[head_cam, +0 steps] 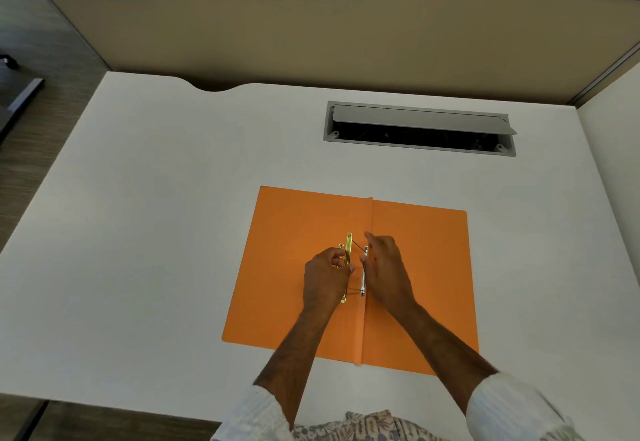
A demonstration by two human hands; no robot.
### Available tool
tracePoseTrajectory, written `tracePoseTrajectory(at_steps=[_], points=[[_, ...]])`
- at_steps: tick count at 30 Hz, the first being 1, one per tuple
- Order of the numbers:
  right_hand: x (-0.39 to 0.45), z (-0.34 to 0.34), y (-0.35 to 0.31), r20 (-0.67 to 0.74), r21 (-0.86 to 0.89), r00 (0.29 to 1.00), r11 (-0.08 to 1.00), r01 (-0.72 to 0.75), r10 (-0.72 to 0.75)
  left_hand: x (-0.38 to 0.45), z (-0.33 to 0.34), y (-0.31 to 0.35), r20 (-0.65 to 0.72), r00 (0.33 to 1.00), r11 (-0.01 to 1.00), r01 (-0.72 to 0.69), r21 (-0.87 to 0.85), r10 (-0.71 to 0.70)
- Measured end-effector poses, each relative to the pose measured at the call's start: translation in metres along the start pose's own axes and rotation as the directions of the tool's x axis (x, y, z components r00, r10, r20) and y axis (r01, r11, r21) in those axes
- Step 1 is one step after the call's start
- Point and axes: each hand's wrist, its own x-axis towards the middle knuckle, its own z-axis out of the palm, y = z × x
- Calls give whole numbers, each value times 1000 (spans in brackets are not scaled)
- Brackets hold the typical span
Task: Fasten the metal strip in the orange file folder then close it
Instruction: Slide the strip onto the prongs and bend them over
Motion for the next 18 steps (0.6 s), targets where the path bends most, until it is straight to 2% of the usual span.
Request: tracePoseTrajectory(at_steps=[2, 8, 18], points=[[16, -1, -3, 37, -34, 999, 999, 13, -12, -1, 0, 0, 2, 1000, 1000, -5, -3, 5], [34, -3, -7, 110, 24, 993, 999, 46, -49, 0, -3, 1, 8, 1000, 1000, 10, -14, -10], [26, -4, -4, 86, 79, 995, 996, 41, -48, -1, -3, 2, -7, 1000, 1000, -12, -16, 12]])
